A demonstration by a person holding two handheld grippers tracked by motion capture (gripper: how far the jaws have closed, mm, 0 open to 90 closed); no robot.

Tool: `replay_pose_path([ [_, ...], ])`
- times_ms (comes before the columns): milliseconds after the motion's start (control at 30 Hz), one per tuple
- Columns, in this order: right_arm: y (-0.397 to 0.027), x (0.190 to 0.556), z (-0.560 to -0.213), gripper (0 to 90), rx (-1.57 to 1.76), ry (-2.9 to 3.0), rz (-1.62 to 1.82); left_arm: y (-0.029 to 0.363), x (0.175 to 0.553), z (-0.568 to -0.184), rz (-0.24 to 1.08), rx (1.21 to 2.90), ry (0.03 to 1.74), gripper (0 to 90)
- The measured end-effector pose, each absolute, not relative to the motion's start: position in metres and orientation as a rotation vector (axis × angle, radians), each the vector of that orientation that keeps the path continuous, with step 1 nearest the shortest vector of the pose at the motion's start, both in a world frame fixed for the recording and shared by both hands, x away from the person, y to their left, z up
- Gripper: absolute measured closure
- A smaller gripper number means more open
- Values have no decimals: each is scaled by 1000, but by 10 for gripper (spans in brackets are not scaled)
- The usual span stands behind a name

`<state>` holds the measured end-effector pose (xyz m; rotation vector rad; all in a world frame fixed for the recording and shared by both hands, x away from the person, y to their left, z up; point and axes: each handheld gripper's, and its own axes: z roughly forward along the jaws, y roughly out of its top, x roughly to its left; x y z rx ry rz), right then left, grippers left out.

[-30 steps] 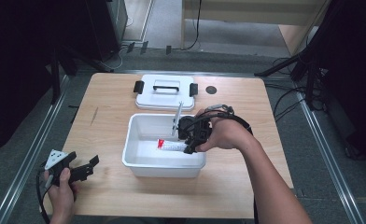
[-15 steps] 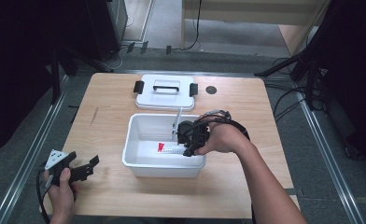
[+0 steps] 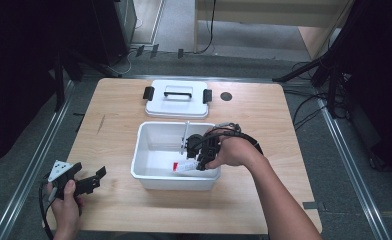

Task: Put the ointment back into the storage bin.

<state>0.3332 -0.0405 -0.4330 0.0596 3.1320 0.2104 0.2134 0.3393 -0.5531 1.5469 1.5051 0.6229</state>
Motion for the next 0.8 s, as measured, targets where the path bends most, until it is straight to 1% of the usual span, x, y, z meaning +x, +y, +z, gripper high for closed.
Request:
replay_pose_path([
  [133, -40, 336, -435, 727, 109, 3131, 195, 339, 213, -553, 622, 1548, 1503, 30],
  [200, -40, 337, -433, 748, 142, 3131, 191, 339, 214, -553, 622, 1549, 1503, 30],
  [433, -43, 336, -431, 720, 147, 3133, 259, 339, 214, -553, 622, 1551, 1503, 31],
  [800, -52, 335, -402, 752, 238, 3116, 430, 339, 214, -553, 622, 1552, 1503, 30],
])
